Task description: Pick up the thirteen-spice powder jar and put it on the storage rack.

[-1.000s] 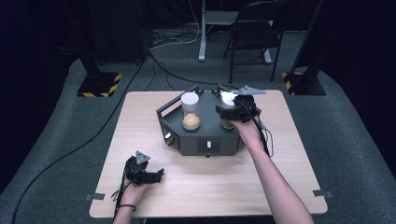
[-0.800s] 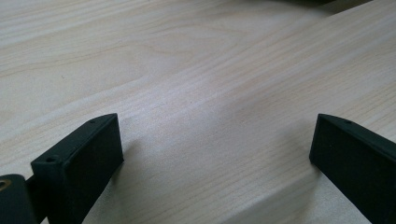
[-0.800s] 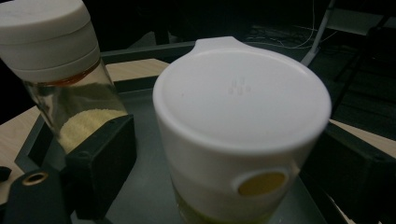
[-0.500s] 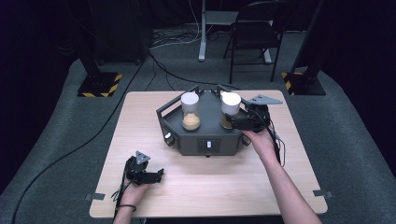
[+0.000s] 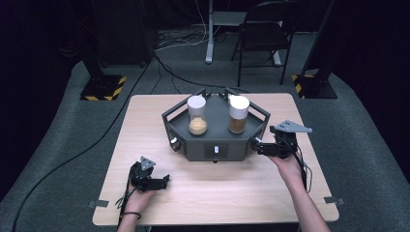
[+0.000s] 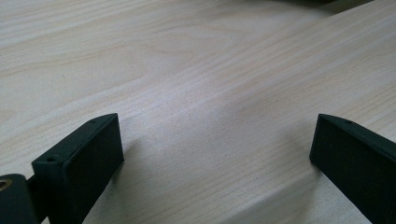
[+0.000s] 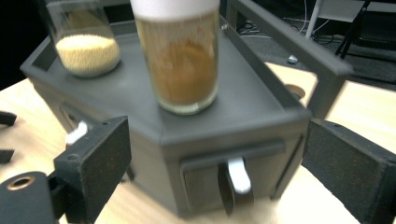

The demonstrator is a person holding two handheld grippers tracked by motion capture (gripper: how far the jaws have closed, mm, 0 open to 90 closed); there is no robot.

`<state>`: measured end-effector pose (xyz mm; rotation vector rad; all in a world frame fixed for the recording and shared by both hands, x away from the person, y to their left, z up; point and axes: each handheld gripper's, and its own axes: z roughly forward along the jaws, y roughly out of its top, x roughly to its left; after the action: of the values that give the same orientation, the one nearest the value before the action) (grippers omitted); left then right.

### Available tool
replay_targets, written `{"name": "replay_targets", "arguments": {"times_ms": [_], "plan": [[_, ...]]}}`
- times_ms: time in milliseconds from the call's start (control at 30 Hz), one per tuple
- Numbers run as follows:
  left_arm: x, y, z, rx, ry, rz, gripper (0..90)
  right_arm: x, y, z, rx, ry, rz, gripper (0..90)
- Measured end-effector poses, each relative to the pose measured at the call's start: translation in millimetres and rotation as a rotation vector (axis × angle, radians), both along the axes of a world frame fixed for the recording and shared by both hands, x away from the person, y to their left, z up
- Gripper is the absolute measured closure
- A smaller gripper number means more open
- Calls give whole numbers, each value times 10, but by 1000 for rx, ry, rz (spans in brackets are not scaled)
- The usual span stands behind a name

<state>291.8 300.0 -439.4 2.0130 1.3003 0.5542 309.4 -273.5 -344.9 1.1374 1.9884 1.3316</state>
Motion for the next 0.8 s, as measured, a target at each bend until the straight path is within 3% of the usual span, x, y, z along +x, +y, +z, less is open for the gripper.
{"name": "replay_targets", "arguments": {"times_ms": [267, 800], "plan": [[-2, -2, 0, 0, 0, 2, 21, -238, -195, -342, 0, 3, -27, 48], [-1, -2, -1, -1, 0, 2, 21, -342, -406, -763, -17, 88, -69, 23]]}}
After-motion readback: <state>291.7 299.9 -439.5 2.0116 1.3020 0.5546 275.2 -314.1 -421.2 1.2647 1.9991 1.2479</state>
